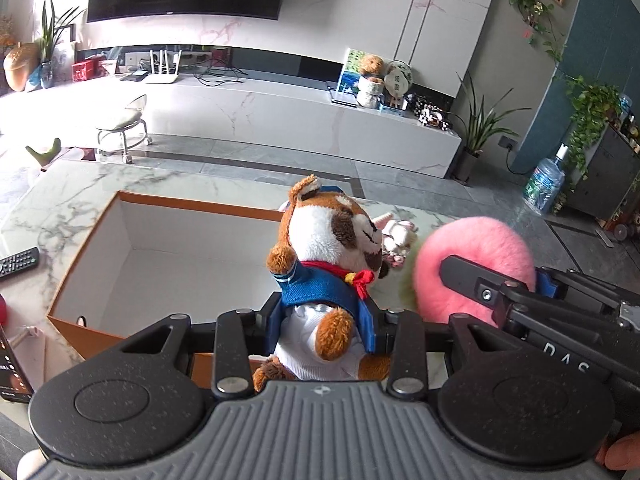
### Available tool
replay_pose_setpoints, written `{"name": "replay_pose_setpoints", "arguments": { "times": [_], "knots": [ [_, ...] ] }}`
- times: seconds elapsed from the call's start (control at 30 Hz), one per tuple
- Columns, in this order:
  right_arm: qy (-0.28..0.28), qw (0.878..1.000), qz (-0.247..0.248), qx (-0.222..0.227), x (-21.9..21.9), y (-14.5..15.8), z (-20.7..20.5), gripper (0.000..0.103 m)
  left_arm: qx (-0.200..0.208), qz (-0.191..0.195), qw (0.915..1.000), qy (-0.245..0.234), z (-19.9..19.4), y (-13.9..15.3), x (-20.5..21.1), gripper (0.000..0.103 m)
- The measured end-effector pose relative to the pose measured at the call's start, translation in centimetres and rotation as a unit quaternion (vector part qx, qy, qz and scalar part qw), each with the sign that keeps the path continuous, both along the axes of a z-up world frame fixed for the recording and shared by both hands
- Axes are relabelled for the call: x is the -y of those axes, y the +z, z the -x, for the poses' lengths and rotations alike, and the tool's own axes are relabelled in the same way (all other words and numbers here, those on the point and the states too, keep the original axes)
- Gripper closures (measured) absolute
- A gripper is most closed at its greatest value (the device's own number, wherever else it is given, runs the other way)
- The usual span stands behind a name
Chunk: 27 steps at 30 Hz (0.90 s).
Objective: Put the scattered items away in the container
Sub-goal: 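Lift and carry the raccoon plush and pink pompom ball over the orange box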
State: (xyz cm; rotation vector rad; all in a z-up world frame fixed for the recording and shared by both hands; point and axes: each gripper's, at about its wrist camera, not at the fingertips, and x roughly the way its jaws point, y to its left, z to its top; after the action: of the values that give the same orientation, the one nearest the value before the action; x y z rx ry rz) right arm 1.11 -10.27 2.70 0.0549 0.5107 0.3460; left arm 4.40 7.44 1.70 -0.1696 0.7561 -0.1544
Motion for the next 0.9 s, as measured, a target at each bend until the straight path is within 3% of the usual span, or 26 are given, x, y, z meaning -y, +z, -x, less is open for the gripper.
{"name": "replay_pose_setpoints", "arguments": {
  "times": [0.03, 0.07, 0.13, 0.33, 0.7, 0.9],
  "knots": [
    [0.007, 1.0, -0.003, -0.002, -0.6, 0.0, -0.4, 0.062, 0.0, 0.0, 1.0, 0.003, -0.3, 0.0, -0.5, 0.059],
    [0.014, 1.0, -0.005, -0.006, -1.5, -0.1, -0.9, 0.072, 0.0, 0.001, 1.0, 0.007, -0.5, -0.1, -1.1, 0.059],
    [0.027, 0.999, -0.01, -0.016, -3.0, -0.4, -2.1, 0.103, -0.001, 0.003, 0.9999, 0.014, -1.4, -0.4, -2.1, 0.059],
    [0.043, 0.998, 0.0, -0.046, -6.2, -2.3, -5.7, 0.103, -0.021, -0.001, 0.9992, 0.035, -4.0, -1.7, -5.4, 0.059],
    [0.045, 0.995, 0.011, -0.088, -5.7, -5.1, -8.7, 0.102, -0.07, -0.007, 0.9964, 0.046, -6.0, -4.8, -7.3, 0.059],
    [0.062, 0.991, 0.012, -0.117, -6.6, -6.5, -9.9, 0.096, -0.096, -0.019, 0.9941, 0.046, -7.2, -6.0, -7.8, 0.059]
  ]
}}
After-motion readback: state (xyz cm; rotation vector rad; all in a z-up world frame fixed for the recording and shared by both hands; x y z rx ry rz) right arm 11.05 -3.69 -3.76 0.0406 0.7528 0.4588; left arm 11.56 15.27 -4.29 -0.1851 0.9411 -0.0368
